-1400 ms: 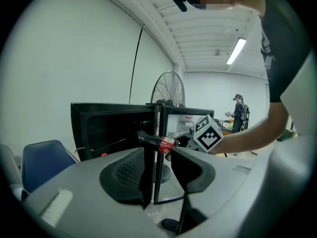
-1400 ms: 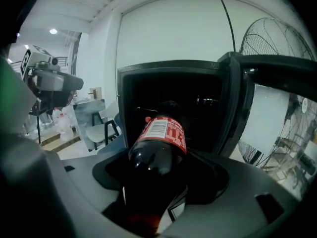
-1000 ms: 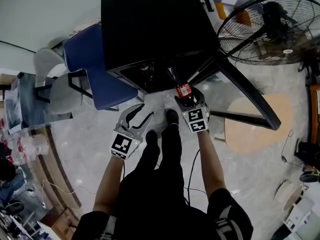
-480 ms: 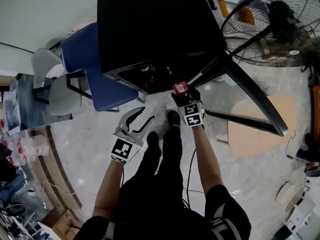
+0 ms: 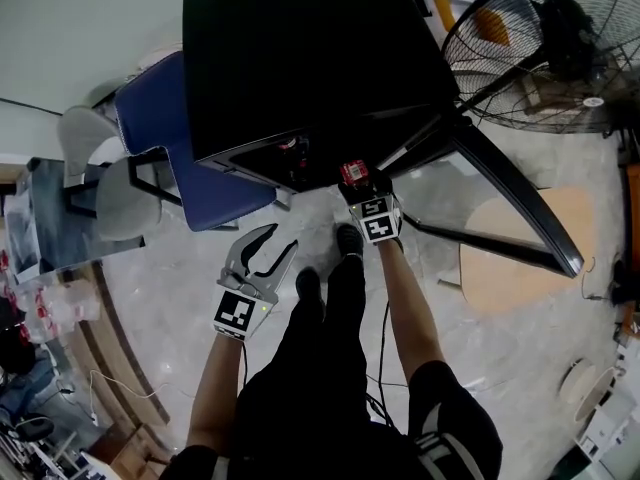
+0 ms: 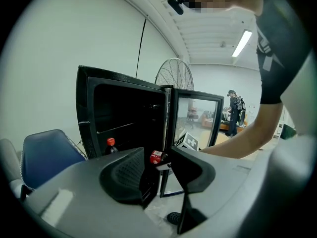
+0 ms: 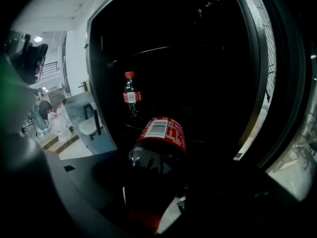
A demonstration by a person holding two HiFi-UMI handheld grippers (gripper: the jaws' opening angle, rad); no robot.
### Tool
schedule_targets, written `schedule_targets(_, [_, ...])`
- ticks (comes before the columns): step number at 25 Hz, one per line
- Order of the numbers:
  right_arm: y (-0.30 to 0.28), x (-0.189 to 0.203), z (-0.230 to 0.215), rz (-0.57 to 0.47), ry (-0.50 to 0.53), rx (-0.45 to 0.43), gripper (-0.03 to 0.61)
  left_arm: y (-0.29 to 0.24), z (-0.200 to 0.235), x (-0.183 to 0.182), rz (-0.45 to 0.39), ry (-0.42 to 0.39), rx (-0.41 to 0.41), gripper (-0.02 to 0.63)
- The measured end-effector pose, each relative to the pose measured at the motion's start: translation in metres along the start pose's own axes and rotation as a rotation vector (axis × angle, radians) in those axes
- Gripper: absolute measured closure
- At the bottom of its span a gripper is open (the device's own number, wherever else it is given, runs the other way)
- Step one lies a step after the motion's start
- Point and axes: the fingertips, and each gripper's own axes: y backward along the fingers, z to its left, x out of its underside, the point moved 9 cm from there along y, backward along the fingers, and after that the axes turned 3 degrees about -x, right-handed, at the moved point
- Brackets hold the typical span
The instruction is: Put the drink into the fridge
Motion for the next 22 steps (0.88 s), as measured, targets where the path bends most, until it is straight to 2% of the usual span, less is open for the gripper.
schedule_targets(7, [-0.022, 0.004, -0.008, 0.005, 0.013, 0.007, 0.256, -0.003, 0.004, 0.008, 0.001, 0.02, -0.011, 0.445])
schedule_targets(12, [-0.038, 0.001, -0.01, 0.064, 0.008, 0.013, 0.256, -0.001, 0.008, 0.011, 0.003, 0.027, -0.028, 0.445])
schedule_targets(22, [-0.061, -0.026, -0.015, 0.056, 0.076, 0.053, 0.253, 0.003, 0.015, 0.019, 0.023, 0.05, -0.056, 0.445])
